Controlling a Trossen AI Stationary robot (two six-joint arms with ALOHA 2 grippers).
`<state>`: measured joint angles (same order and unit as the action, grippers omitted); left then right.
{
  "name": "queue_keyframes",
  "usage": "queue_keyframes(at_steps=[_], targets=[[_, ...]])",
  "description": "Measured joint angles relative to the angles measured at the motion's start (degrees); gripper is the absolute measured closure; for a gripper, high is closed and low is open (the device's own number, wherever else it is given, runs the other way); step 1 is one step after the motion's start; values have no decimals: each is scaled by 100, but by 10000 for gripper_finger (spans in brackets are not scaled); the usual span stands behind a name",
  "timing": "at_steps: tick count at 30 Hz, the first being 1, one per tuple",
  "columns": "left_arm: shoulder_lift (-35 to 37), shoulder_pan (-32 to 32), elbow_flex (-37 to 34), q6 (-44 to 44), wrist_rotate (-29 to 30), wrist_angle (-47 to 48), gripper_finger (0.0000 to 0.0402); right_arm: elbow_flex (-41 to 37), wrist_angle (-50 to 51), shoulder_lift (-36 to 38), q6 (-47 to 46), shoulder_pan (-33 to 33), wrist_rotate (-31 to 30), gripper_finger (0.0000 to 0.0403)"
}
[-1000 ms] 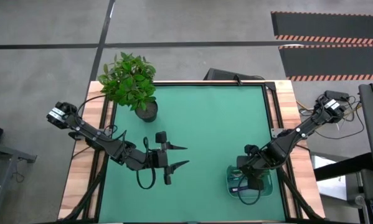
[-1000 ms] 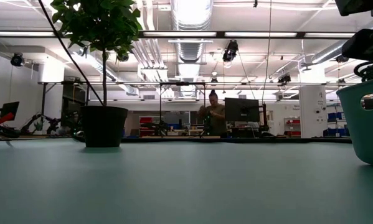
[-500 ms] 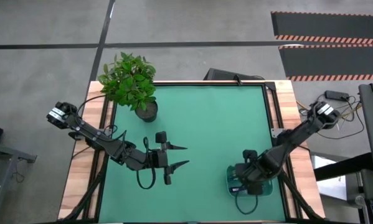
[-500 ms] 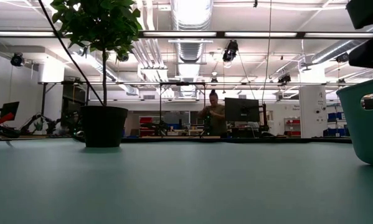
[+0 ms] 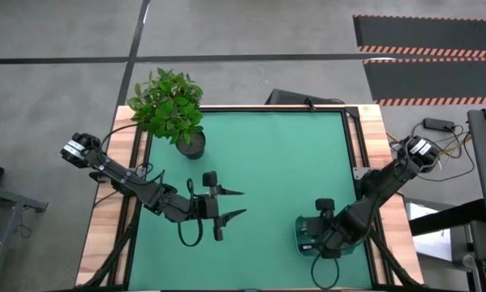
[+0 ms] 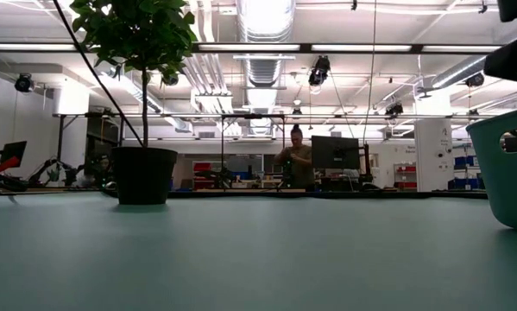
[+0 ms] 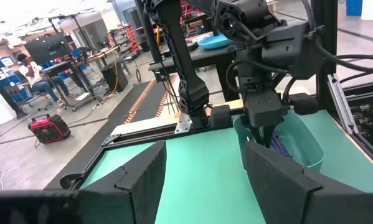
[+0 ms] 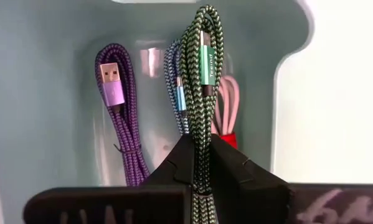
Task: Pick and place USB-C Cables
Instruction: Put the black green charger cable into the green bin
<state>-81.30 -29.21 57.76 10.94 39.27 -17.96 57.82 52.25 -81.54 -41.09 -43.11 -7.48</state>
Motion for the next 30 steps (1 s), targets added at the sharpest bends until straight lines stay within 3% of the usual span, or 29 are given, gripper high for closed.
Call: queue_keyframes(at_steps=[8,19,30], targets=[[0,0,0,0,-1,1,201,5,15,-179,-179,-377,-607,388],[-2,7,0,0,0,2,201,7,28,-760,-179,-441,-626,388],[-1,24,0,0,0,2,201,17,34,-824,-198,-485,-859,388]])
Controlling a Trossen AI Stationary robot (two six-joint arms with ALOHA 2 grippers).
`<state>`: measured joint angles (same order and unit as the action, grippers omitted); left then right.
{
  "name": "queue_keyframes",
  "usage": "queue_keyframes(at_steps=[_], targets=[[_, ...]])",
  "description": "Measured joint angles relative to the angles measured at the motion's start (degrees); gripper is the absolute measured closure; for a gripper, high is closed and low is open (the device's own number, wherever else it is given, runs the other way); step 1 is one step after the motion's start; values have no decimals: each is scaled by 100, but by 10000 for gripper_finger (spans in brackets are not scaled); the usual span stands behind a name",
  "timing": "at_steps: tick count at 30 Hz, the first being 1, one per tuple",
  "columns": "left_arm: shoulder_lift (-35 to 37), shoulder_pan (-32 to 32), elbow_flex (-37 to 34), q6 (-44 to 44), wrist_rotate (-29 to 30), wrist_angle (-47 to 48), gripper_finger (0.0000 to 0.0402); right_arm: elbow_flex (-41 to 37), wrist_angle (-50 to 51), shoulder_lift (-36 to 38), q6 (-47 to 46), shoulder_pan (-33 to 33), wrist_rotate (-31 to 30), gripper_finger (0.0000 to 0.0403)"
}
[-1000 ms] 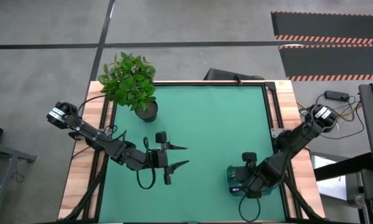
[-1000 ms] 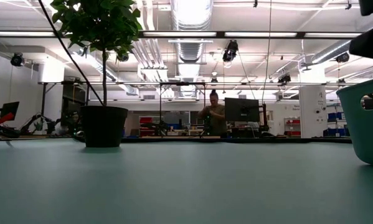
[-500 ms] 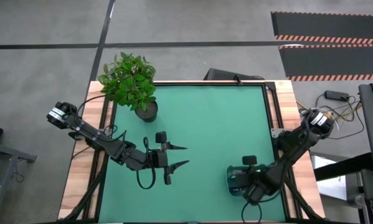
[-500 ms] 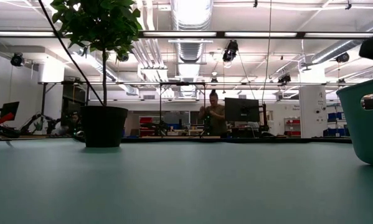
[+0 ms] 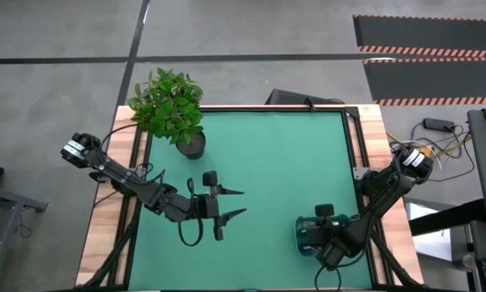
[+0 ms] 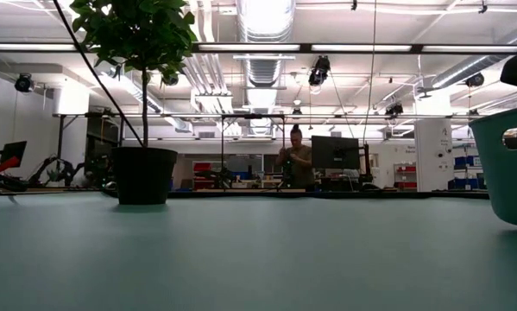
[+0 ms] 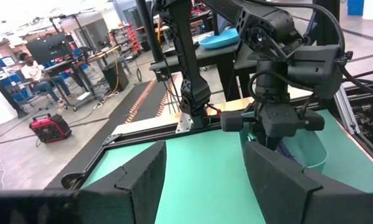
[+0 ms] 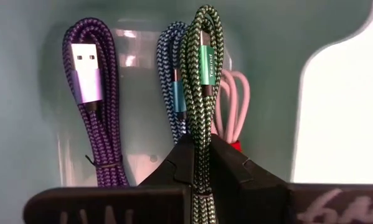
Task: Pick and place USB-C Cables
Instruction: Put the black green charger cable into the green bin
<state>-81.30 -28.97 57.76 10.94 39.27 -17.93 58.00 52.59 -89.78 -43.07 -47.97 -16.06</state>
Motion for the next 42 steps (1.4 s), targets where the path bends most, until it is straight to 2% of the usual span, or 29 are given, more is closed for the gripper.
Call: queue_keyframes(at_steps=[8,16,42], targets=[[-1,2,-2,0,0,0,201,-2,8,14,-57,4,-21,388],[-1,2,-4,0,0,0,201,-9,32,18,-85,7,-25,349],[0,2,-4,0,0,0,201,-17,91,42,-190,11,-21,343]])
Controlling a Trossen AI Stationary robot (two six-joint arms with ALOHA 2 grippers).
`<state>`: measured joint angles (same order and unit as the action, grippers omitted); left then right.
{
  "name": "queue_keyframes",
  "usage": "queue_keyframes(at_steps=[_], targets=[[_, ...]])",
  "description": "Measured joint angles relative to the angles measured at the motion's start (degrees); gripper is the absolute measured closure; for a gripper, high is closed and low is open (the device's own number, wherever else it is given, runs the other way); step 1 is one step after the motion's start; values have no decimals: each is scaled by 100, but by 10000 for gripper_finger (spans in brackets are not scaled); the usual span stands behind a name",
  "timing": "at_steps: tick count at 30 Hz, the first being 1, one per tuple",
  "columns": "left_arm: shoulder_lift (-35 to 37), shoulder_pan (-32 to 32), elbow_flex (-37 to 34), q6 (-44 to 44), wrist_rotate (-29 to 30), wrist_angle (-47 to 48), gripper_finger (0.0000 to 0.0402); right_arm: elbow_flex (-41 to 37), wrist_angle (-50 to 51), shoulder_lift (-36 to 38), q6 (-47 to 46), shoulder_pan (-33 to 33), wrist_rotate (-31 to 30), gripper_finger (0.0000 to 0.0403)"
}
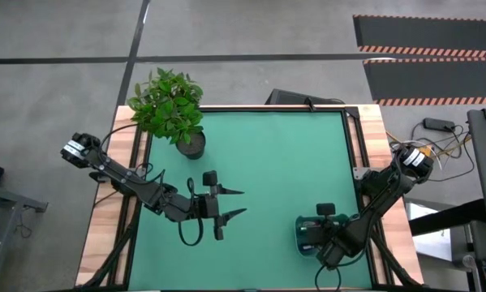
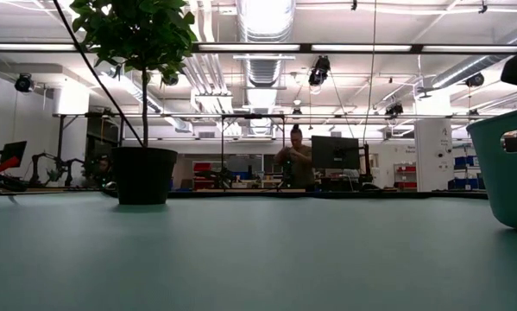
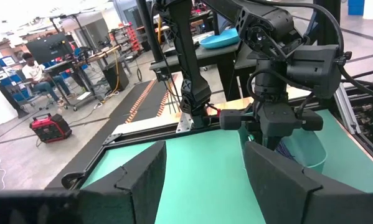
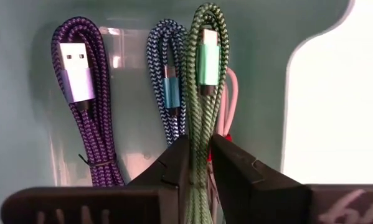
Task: Pick and place USB-C Cables
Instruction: Put the black green charger cable into the green bin, then return to Home Position
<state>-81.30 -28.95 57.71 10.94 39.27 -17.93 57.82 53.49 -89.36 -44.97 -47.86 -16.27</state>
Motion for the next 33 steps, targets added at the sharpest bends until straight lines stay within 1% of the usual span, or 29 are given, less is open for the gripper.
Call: queue_keyframes(at_steps=[5,10,17,25,29,33], targets=[[0,0,0,0,0,0,201,0,-6,0,-13,0,6,319],[0,0,0,0,-2,0,201,0,-9,0,-13,0,13,304],[-2,0,0,0,0,0,201,23,21,35,-22,0,1,307],[-2,0,0,-2,0,22,201,447,112,144,-27,3,-126,306],[-2,0,0,-2,0,56,201,570,113,291,10,-6,-509,313],[-2,0,0,-1,-2,84,201,662,99,466,349,-13,-1190,323]])
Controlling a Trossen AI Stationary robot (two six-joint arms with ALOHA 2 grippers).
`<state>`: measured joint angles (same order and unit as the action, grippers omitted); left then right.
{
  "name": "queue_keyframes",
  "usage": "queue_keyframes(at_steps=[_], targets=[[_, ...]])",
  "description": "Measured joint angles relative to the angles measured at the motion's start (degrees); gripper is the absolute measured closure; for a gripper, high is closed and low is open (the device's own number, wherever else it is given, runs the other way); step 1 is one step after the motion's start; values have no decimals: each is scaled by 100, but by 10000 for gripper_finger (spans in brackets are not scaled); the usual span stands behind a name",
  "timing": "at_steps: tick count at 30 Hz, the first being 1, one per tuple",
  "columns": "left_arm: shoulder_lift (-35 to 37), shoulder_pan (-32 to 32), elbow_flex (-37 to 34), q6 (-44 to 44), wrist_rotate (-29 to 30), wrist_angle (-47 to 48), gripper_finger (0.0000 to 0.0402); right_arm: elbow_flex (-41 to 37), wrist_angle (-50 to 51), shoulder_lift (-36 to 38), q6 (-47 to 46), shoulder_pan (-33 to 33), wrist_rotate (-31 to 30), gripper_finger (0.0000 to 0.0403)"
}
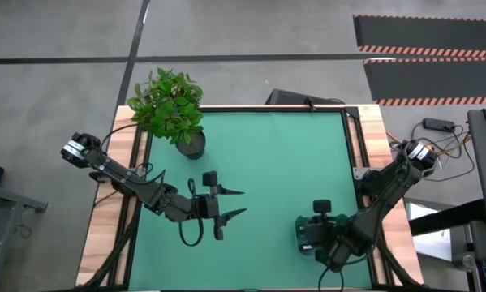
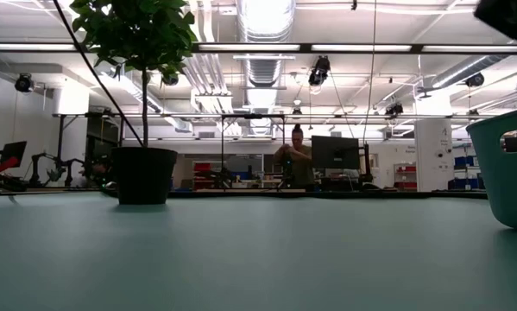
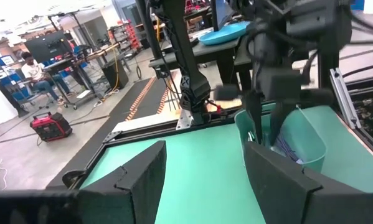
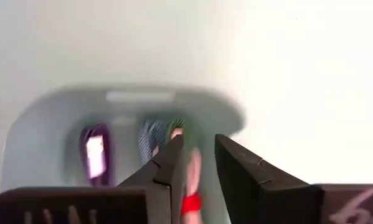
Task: Pick and place USB-C Cables
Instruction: Return to Home Position
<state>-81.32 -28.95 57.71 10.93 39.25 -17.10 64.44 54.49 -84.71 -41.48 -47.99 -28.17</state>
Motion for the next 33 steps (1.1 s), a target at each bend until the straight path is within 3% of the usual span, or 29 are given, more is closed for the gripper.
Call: queue_keyframes(at_steps=[7,12,17,21,27,33], targets=[[157,-3,0,-10,11,417,201,-229,-953,556,1306,29,-1404,344],[460,-4,0,-160,24,1159,201,-689,-2292,1063,2587,293,-1538,359],[652,-4,-50,-161,-2,1774,211,-1349,-3617,1586,3760,716,-1316,368],[858,6,-376,-94,-122,1823,243,-1965,-4573,2026,4457,1200,-953,369],[1454,189,-1020,-99,-457,1371,309,-2859,-6002,2647,5247,1883,-319,369],[2178,409,-1779,-105,-728,888,374,-3399,-6680,3145,5548,2378,3,369]])
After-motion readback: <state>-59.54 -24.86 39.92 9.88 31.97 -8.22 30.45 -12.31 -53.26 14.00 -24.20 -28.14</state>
